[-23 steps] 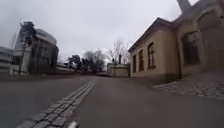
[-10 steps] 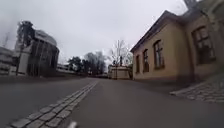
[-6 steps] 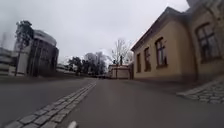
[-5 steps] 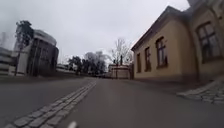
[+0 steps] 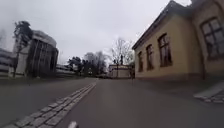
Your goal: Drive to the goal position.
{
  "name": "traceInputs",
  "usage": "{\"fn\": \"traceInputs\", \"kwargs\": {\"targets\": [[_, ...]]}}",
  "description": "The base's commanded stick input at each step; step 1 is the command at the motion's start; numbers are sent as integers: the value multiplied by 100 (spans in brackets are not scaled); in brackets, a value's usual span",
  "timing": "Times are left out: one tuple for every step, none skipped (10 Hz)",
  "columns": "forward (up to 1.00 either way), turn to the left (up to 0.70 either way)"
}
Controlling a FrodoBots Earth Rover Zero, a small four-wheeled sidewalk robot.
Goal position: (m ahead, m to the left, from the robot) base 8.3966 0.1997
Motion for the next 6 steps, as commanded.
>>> {"fn": "traceInputs", "kwargs": {"targets": [[100,1],[100,1],[100,1],[100,1],[100,1],[100,1]]}}
